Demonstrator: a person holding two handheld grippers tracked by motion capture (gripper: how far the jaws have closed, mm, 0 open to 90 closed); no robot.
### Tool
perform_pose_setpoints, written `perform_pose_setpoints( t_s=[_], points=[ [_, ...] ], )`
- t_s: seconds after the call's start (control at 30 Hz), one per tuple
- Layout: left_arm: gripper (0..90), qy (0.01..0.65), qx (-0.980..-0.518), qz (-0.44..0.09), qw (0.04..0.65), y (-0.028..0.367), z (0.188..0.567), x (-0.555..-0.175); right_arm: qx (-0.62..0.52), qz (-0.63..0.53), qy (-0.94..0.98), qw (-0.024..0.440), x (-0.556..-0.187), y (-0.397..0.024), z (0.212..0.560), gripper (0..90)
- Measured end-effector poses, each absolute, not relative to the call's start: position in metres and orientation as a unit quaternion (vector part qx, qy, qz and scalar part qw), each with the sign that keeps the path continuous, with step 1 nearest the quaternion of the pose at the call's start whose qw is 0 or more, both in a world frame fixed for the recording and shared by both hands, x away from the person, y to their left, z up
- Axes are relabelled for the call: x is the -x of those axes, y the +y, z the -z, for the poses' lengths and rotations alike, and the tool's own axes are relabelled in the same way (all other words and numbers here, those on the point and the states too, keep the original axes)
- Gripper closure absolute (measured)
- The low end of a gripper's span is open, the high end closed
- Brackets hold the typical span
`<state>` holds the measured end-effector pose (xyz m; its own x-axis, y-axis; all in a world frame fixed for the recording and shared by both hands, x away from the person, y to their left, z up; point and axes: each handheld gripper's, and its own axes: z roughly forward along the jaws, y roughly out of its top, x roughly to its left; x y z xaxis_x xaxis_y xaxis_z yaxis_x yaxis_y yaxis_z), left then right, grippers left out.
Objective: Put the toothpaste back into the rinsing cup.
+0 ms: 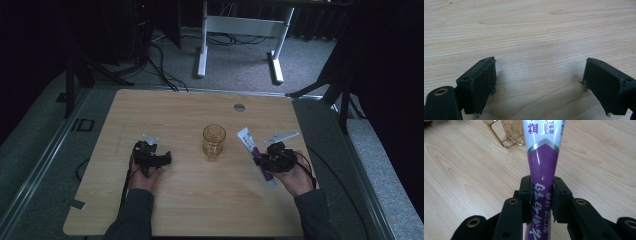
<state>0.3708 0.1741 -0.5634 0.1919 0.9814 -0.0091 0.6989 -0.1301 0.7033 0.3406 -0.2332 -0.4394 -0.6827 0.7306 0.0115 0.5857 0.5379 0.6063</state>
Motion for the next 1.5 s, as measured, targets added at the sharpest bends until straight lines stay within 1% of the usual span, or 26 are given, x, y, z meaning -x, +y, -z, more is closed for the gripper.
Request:
perform_pose_setpoints(
  t_s=[1.5],
  points=[
    [11.9,0.589,-0.713,-0.239,0.296,0.174,0.563,-0.371,-0.382,-0.366,0.839,0.126,-0.351,-0.223,0.429,73.0]
  ],
)
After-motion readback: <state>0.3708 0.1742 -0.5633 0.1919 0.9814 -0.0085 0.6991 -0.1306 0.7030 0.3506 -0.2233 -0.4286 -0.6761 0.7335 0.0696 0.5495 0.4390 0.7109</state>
